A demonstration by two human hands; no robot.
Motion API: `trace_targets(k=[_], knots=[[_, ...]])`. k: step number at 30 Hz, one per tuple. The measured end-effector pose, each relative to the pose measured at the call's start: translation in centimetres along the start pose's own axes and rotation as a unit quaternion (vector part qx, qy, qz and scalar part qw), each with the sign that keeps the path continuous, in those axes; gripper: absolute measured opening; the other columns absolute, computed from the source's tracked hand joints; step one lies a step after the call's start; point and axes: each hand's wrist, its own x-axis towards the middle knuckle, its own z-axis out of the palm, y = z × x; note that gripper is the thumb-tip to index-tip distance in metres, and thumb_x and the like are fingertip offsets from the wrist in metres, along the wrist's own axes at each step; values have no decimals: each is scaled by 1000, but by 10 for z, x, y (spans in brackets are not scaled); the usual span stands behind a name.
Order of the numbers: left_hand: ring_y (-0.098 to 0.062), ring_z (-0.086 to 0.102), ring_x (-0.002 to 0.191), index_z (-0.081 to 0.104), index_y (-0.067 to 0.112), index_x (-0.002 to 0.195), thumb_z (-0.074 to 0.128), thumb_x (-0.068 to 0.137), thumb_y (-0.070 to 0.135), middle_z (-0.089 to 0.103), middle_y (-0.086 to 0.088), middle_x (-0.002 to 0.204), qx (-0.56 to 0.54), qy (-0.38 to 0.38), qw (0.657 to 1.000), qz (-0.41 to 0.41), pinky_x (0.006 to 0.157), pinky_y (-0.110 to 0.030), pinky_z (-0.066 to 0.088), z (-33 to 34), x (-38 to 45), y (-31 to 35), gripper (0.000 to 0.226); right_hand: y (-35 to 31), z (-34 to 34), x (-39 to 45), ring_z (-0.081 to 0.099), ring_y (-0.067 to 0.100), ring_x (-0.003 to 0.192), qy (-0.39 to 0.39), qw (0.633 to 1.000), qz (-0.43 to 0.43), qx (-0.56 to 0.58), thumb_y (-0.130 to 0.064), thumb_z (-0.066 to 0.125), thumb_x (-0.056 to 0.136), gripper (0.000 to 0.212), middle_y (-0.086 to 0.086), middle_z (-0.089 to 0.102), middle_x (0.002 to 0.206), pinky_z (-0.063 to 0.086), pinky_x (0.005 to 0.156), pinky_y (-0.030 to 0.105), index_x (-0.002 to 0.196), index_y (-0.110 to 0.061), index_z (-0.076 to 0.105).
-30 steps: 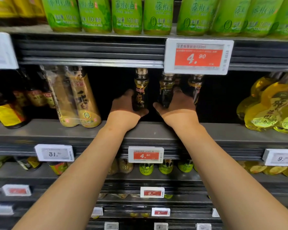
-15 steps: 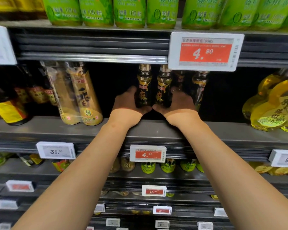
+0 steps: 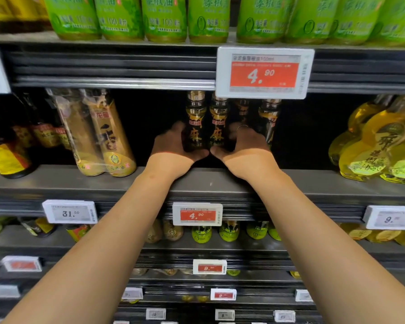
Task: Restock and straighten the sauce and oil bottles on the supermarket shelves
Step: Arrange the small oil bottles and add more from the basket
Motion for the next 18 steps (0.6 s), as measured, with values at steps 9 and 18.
trace_targets(k=[9,18], knots=[[-23,61,122,49,21,139,96,62,35,63,1,134,-161,-54,984,-52,107,-46,48,-6,8,0,91,75,-50,2,59,21,109,94,992,84,-10,-74,77,67,73,-3,58,112,46,81,26,111,-24,51],[-14,66,116,64,26,126,94,63,16,72,7,122,-278,-117,952,-45,109,-46,47,-4,22,10,71,87,-36,24,66,20,110,7,989,13,149,-37,86,76,53,-3,72,117,52,102,46,122,-24,63]])
